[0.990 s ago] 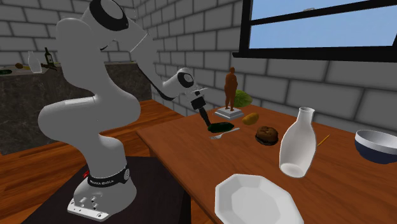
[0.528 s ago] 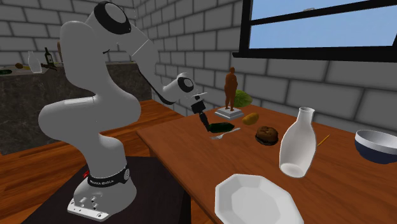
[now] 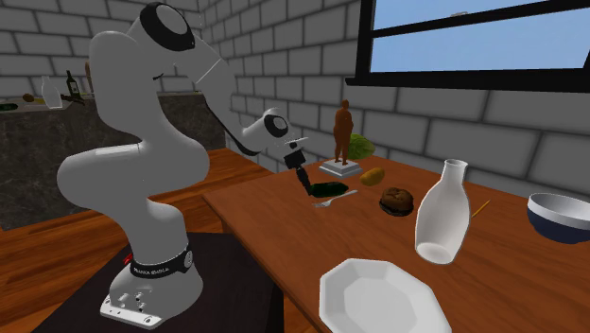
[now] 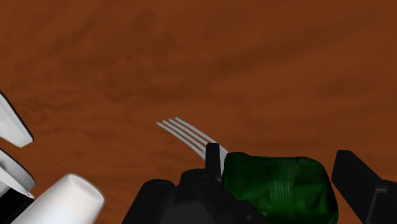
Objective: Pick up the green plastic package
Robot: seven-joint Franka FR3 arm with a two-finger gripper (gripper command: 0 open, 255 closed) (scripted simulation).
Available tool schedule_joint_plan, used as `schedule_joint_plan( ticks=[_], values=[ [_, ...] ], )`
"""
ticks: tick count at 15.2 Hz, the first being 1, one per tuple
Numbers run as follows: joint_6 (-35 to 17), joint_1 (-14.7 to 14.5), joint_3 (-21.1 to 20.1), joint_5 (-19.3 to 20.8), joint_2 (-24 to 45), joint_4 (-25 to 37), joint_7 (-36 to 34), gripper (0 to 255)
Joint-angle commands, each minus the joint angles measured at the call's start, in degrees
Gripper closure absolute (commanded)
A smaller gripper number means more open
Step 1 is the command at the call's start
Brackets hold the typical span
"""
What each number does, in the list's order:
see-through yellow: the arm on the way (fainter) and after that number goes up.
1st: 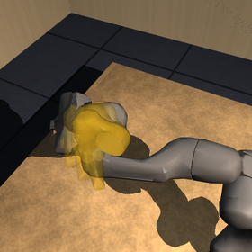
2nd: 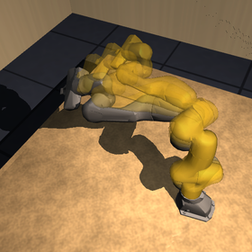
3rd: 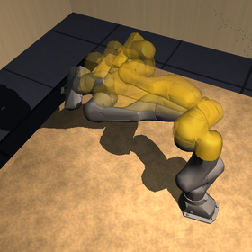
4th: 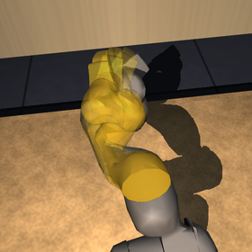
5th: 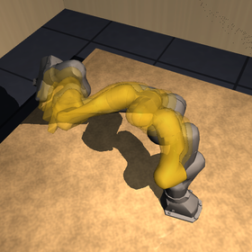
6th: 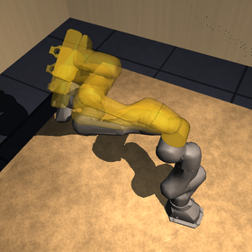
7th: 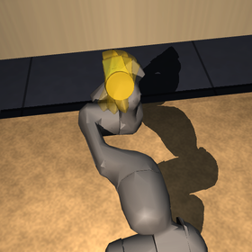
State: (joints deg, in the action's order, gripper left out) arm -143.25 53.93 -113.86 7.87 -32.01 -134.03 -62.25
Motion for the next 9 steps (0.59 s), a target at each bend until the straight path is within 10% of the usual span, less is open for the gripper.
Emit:
schedule_joint_plan(
  ticks=[1,9],
  values=[
    [0.52,-0.66,0.79,0.36,0.49,0.08,0.04,255],
    [5.74,-7.53,8.62,3.67,4.87,0.63,0.25,255]
  ],
)
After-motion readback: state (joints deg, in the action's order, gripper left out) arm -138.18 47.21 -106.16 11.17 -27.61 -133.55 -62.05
